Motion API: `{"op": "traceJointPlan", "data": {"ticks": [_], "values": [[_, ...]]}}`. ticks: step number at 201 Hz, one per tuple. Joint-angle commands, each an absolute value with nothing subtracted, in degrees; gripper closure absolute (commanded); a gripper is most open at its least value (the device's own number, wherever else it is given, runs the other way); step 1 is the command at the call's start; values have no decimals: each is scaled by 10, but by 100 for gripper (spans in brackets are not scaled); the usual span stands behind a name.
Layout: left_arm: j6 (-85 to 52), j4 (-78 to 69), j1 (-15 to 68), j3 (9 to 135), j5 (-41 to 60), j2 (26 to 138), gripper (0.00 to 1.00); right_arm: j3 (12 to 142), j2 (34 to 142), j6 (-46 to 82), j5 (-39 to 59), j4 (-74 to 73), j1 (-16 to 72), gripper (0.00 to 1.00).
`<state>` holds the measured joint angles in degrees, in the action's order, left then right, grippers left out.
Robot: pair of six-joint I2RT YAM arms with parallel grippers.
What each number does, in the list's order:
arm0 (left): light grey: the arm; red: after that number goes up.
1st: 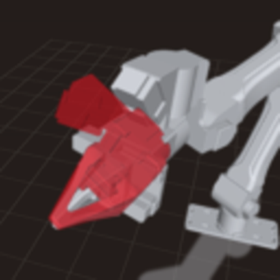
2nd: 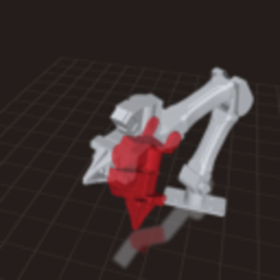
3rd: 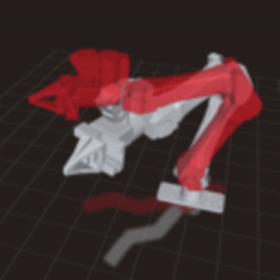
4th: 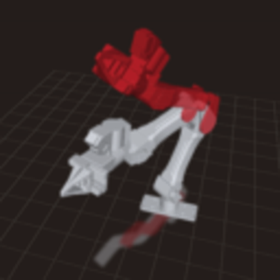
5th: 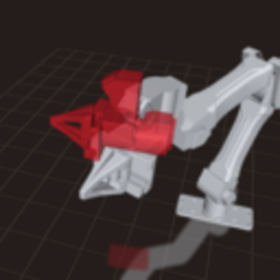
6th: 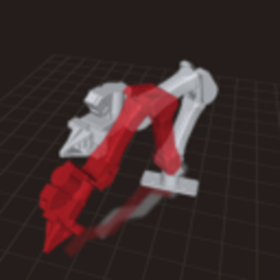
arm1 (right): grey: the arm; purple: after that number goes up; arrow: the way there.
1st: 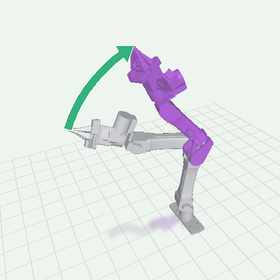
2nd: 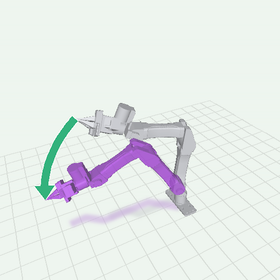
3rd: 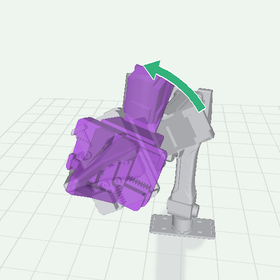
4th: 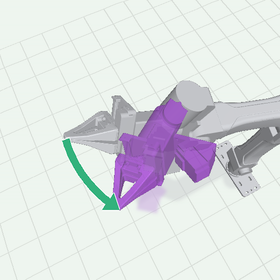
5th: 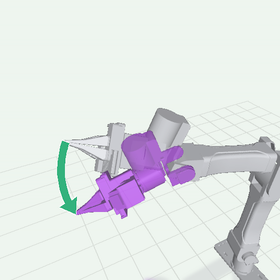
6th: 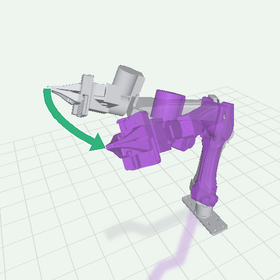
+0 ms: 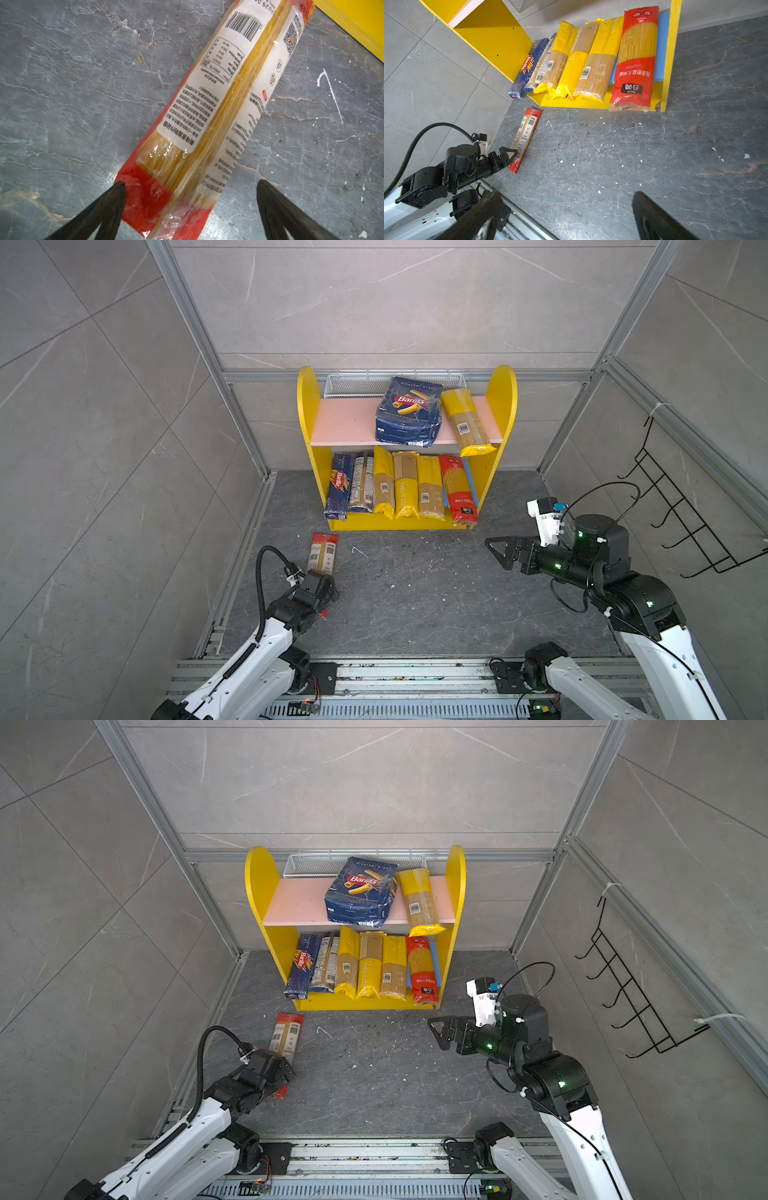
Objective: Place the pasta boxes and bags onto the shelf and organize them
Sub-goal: 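Grasp the red-ended spaghetti bag on the floor with the left gripper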
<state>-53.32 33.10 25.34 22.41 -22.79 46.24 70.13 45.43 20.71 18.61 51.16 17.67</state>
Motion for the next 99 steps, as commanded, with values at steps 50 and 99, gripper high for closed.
{"op": "traceJointPlan", "data": {"ticks": [50, 99], "values": [[-538, 226, 256, 244, -179, 614, 0, 666, 442, 186, 205, 501, 177, 1], [-554, 227, 339, 273, -199, 627, 0, 648, 443, 186, 212, 496, 177, 0]]}}
